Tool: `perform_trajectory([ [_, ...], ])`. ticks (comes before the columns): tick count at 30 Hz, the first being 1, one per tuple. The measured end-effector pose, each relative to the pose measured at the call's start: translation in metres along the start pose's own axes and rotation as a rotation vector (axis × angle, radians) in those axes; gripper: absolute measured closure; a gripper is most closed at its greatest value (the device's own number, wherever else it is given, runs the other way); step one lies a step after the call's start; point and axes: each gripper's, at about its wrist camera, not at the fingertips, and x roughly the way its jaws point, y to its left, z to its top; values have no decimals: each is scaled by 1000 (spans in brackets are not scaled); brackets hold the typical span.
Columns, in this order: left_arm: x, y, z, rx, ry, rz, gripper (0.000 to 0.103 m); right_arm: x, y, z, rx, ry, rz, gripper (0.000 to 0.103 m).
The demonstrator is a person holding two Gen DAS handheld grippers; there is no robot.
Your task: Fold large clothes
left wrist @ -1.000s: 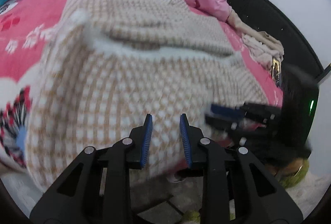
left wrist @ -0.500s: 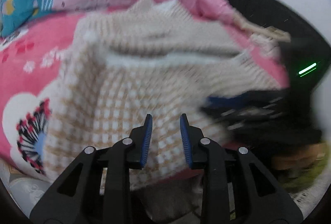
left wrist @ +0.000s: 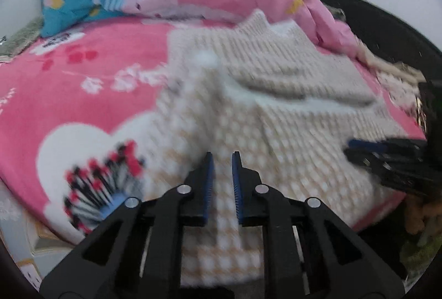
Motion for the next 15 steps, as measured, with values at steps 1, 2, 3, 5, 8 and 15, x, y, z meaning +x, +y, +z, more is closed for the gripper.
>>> perform_trajectory([
  [1,0,4,6,-5,-11,20,88,-8,-1,3,5,-22,0,80],
  [2,2,8,10,-9,-15,43,88,-12,-3,6,2,-45,-17,80],
  [3,5,12,13,-16,-11,67,88,-18,-6,8,-2,-73,-54,80],
  [5,18,21,15,-47,23,63,88,-7,-21,7,32,-55,-89,80],
  [8,25,19,15,-38,23,85,88,20,-39,2,72,-39,-25,80],
  [15,5,9,21,-37,-4,123,84,-14,-39,15,128,-63,-5,73],
])
